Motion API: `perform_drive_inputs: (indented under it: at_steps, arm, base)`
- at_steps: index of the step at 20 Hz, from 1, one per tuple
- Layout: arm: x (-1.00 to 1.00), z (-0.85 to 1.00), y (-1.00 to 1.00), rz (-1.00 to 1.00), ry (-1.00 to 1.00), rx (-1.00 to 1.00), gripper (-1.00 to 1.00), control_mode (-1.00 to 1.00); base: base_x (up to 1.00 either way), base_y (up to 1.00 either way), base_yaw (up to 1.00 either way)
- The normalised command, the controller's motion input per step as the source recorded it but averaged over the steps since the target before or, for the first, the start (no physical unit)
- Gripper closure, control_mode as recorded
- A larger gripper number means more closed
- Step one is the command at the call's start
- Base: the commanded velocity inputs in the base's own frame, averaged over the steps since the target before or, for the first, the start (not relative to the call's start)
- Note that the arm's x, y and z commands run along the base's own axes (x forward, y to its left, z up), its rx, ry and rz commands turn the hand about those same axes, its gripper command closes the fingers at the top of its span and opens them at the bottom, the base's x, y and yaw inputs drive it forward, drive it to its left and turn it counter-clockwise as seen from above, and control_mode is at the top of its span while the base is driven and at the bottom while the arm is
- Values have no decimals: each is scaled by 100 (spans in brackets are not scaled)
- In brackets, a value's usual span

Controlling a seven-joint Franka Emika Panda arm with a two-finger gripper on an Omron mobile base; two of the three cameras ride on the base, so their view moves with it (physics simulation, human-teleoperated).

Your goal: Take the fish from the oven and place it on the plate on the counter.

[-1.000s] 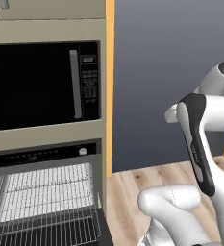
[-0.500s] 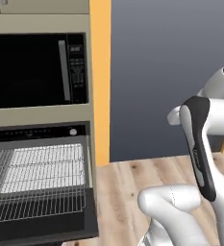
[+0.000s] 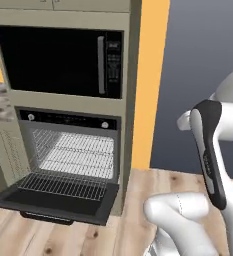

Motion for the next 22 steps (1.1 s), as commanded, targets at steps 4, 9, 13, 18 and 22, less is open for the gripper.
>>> perform_drive_inputs:
  at_steps: [4,9,13,18,22]
  arm:
    - [0,0,0,0,0,0,100,100]
    - [0,0,0,0,0,0,100,100]
    - [0,0,0,0,0,0,100,100]
    - [0,0,0,0,0,0,100,100]
    - [0,0,0,0,0,0,100,100]
  base:
    - [0,-48,88]
    - [1,-21,85]
    - [59,72,54]
    - [80,100,8]
    - [78,100,-15]
